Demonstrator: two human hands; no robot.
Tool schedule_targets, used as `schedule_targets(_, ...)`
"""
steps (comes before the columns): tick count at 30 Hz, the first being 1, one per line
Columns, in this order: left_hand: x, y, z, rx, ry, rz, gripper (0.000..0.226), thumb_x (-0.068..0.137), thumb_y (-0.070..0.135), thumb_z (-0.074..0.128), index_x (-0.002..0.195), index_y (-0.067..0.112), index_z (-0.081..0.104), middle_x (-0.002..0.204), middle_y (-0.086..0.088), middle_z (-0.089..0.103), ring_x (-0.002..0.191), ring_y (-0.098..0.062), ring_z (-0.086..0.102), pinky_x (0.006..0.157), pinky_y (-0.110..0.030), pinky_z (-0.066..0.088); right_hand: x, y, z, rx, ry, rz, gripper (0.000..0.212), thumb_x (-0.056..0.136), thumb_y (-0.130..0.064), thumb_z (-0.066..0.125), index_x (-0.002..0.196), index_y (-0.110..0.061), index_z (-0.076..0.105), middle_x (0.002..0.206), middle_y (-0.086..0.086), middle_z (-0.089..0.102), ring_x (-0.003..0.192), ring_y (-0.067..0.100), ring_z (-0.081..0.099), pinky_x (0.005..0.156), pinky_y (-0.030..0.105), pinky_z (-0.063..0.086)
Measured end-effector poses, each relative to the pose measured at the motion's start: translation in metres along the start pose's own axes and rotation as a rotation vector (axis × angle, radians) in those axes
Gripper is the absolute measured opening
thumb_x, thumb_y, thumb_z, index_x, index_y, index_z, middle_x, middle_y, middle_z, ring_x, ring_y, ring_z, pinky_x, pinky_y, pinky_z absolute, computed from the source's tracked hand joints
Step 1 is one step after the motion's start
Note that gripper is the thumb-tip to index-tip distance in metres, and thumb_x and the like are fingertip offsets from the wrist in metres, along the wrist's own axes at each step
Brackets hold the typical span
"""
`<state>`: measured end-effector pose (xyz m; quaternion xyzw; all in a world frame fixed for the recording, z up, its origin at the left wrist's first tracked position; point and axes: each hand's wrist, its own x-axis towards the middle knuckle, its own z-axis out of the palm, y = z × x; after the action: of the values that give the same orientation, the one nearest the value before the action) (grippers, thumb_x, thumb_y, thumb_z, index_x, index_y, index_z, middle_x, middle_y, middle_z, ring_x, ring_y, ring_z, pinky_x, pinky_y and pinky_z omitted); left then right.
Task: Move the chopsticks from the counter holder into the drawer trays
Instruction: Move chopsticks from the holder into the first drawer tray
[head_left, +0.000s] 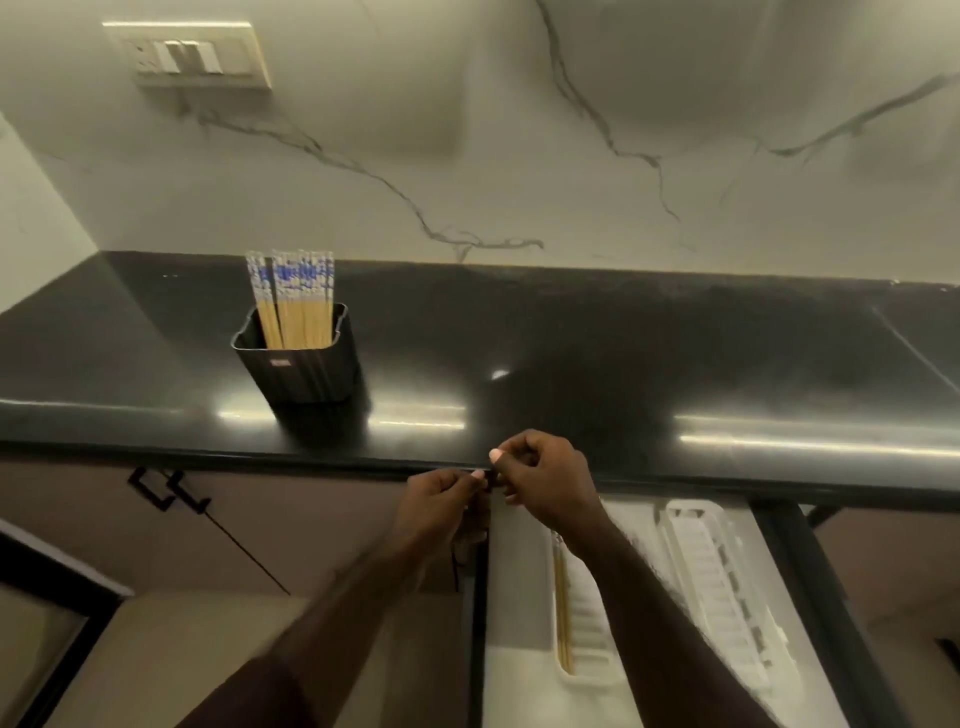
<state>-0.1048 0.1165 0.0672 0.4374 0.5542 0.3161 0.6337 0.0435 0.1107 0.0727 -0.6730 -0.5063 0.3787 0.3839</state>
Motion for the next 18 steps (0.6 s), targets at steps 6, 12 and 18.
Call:
schedule_targets(6,0.006,0.050,-0.104,0.009,0.025,0.122,0.022,0.095,0.017,0.056,0.102,-0.001,0.066,0.092,-0.018,0.071,0.073,-0.023,0.070,0.067,-0.033,0.060,0.023,-0.079,0.074,-0.040,0.028,-0.103,0.013,0.089,-0.030,0.069,0.093,-0.018,0.070,0.074,0.000,0.072,0.069,0.013,0.071,0.070,0.033,0.062)
schedule_targets(12,0.037,0.088,-0.213,0.035,0.032,0.150,0.019,0.095,0.020,0.057,0.102,0.007,0.069,0.094,-0.014,0.073,0.084,-0.025,0.071,0.080,-0.040,0.060,0.059,-0.146,0.156,-0.019,0.075,-0.108,0.010,0.092,-0.026,0.066,0.094,-0.017,0.070,0.079,-0.002,0.071,0.071,0.011,0.071,0.070,0.030,0.063)
schedule_targets(18,0.063,0.115,-0.268,-0.001,0.036,0.185,0.016,0.095,0.017,0.056,0.103,0.009,0.067,0.093,-0.013,0.073,0.081,-0.021,0.071,0.073,-0.033,0.060,0.088,-0.186,0.199,-0.047,0.133,-0.125,0.004,0.092,-0.025,0.066,0.092,-0.021,0.069,0.083,-0.003,0.071,0.078,0.011,0.070,0.075,0.034,0.062)
